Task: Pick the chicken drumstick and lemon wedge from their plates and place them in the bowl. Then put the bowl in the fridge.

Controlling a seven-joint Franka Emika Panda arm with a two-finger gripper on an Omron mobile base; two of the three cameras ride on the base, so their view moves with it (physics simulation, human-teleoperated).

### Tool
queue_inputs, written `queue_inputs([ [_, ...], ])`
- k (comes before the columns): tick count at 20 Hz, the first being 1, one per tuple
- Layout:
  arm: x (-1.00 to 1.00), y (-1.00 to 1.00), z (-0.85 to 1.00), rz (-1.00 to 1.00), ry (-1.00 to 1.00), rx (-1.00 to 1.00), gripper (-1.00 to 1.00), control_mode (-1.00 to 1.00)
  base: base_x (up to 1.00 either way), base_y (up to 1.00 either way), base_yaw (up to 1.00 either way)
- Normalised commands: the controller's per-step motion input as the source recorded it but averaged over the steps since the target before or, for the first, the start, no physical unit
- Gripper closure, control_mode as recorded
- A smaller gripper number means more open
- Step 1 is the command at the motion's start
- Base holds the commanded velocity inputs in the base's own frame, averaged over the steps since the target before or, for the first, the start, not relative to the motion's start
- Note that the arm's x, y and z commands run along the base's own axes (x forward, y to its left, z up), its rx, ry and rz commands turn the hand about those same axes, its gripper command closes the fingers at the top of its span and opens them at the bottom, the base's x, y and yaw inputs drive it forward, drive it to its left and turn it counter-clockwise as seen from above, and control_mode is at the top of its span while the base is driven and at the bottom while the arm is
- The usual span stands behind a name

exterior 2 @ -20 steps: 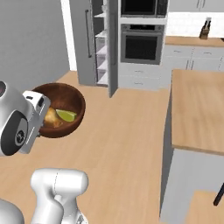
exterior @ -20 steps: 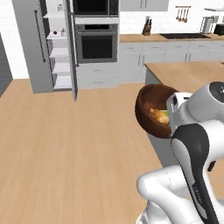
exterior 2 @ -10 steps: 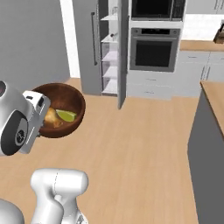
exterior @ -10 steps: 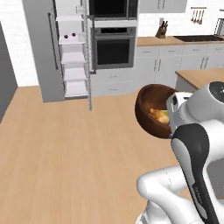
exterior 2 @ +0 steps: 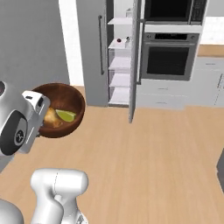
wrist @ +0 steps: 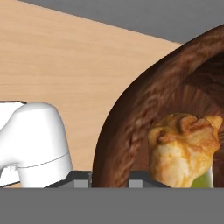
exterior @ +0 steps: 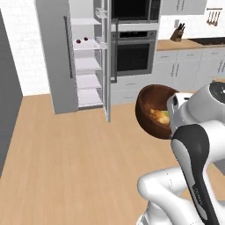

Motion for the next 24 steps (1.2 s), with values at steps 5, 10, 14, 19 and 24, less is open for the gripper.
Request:
queue_inputs([
  [5, 0.00, 0.00, 0.00, 0.00, 0.00, 0.00, 1.00, 1.00, 1.00, 0.75, -0.13],
  [10, 0.00, 0.00, 0.00, 0.00, 0.00, 0.00, 1.00, 1.00, 1.00, 0.43, -0.10],
  [14, 0.00, 0.00, 0.00, 0.00, 0.00, 0.00, 1.00, 1.00, 1.00, -0.13, 0.00],
  [19, 0.00, 0.00, 0.00, 0.00, 0.00, 0.00, 1.00, 1.00, 1.00, -0.17, 0.00],
  [24, 0.00, 0.00, 0.00, 0.00, 0.00, 0.00, 1.00, 1.00, 1.00, 0.00, 0.00],
])
